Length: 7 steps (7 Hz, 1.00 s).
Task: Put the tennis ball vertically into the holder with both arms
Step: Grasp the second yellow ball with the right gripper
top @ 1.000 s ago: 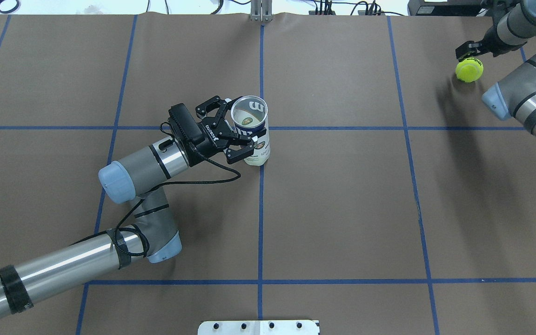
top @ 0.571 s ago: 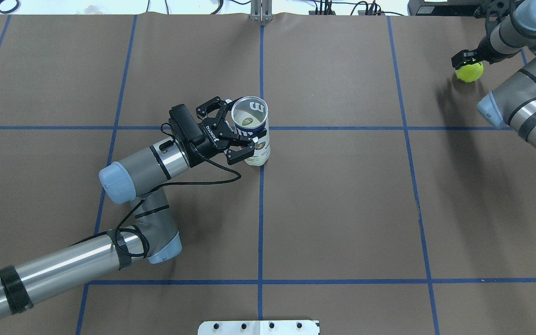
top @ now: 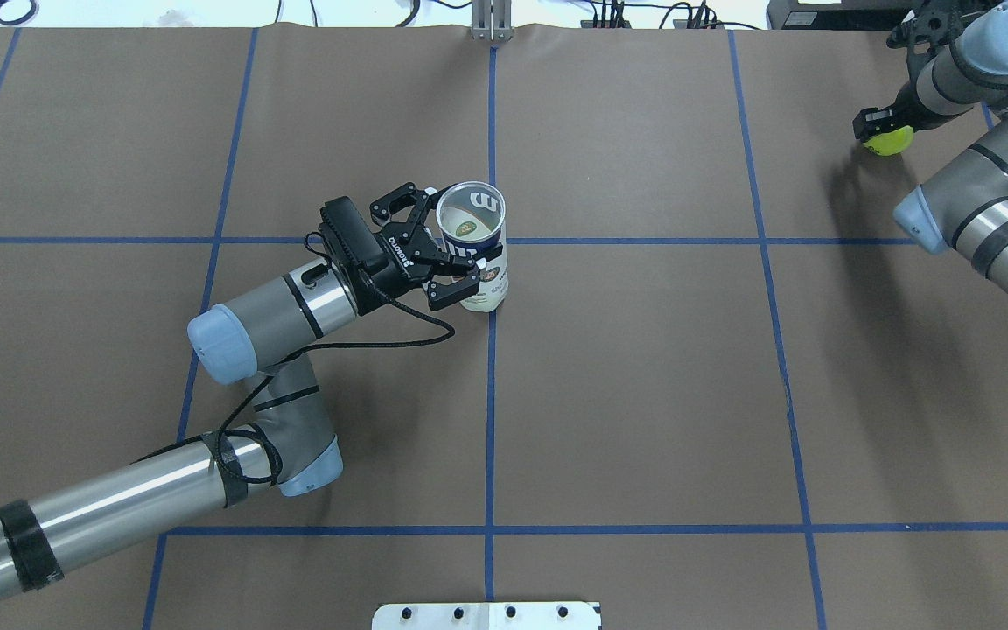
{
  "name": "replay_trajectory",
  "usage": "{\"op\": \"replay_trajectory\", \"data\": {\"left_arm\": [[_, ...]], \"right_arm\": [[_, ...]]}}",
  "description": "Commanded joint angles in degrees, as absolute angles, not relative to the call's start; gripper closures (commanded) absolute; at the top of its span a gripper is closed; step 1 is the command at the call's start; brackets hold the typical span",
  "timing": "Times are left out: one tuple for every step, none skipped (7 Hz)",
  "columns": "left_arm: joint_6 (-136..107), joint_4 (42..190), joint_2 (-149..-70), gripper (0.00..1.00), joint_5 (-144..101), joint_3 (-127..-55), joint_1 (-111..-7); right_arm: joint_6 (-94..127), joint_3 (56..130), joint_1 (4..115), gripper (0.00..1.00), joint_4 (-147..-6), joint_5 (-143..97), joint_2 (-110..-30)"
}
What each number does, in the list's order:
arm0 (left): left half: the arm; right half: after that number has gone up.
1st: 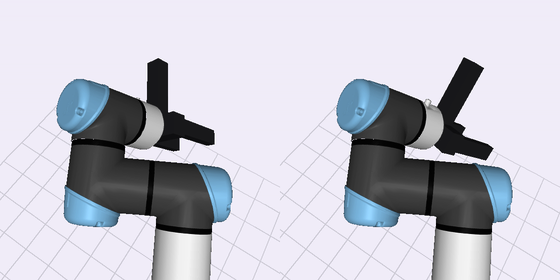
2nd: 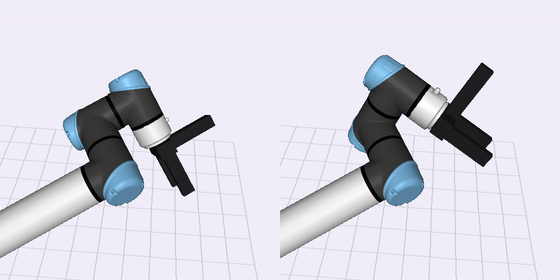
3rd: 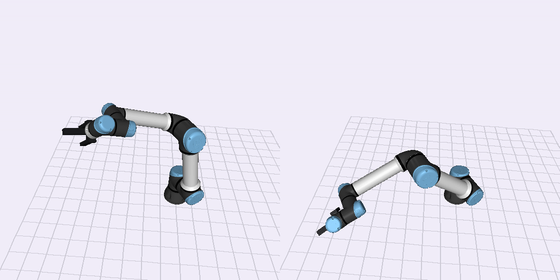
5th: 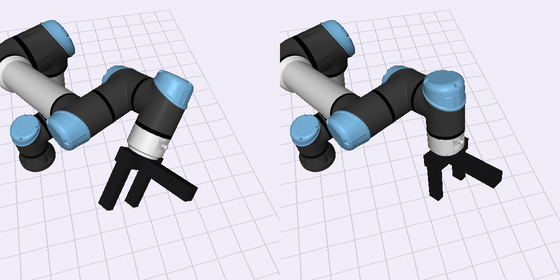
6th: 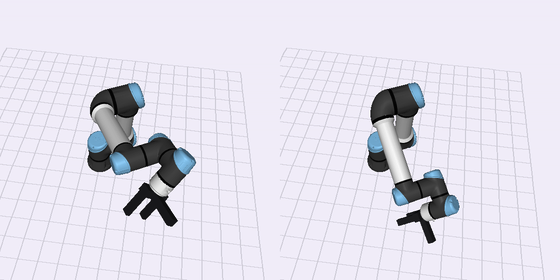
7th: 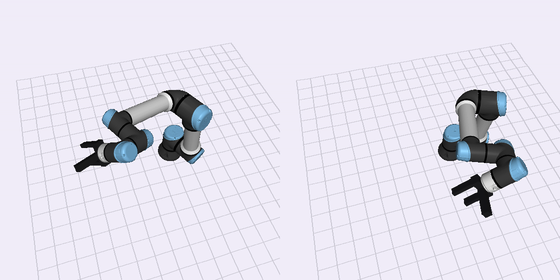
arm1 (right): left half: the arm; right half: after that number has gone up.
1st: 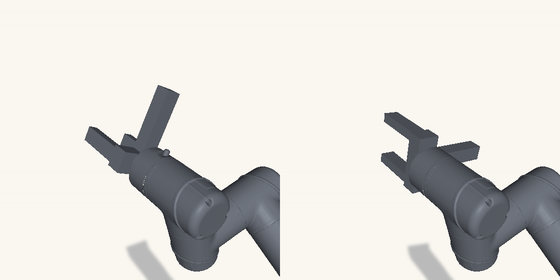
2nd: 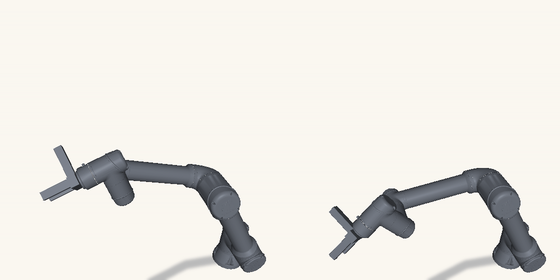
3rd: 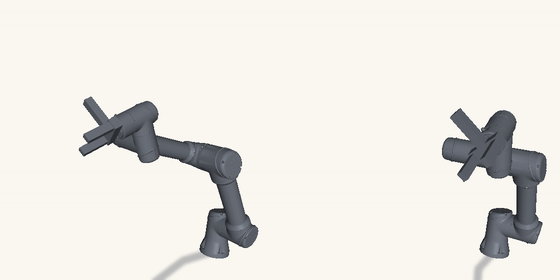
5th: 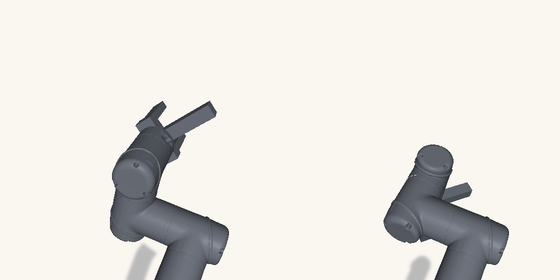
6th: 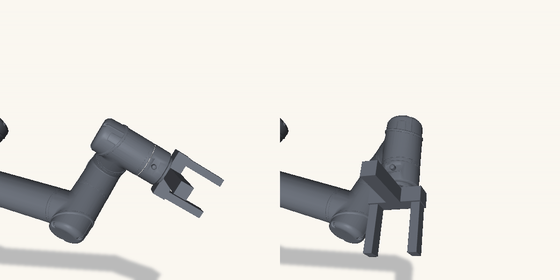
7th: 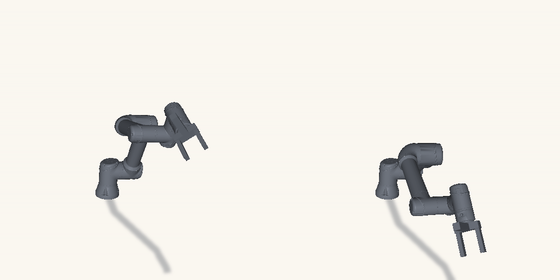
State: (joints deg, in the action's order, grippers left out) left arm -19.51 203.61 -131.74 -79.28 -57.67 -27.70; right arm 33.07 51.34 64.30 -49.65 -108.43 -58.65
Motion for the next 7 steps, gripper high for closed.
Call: {"op": "replay_trajectory", "data": {"left_arm": [[-19.51,203.55,-131.75,0.04,-79.28,-57.74,-27.69],[-19.51,203.55,-131.75,0.04,-79.28,-57.66,-27.69],[-19.51,203.55,-131.75,0.04,-79.19,-57.74,-27.69],[-19.51,203.55,-131.75,0.04,-79.19,-57.66,-27.69],[-19.51,203.55,-131.75,0.04,-79.19,-57.66,-27.69],[-19.51,203.47,-131.75,0.04,-79.19,-57.74,-27.69],[-19.51,203.47,-131.75,0.04,-79.19,-57.74,-27.69]], "right_arm": [[34.27,55.08,65.03,1.0,-50.01,-110.37,-58.97],[36.54,57.72,65.3,1.0,-50.1,-113.17,-58.97],[39.52,60.88,65.3,1.0,-50.36,-115.2,-59.32],[41.12,63.78,65.74,1.0,-50.62,-118.79,-59.41],[44.09,68.59,66.09,1.0,-53.76,-122.13,-59.5],[46.99,74.38,66.09,1.0,-59.01,-122.52,-59.41],[49.28,79.66,66.01,1.0,-63.85,-122.52,-59.33]]}}
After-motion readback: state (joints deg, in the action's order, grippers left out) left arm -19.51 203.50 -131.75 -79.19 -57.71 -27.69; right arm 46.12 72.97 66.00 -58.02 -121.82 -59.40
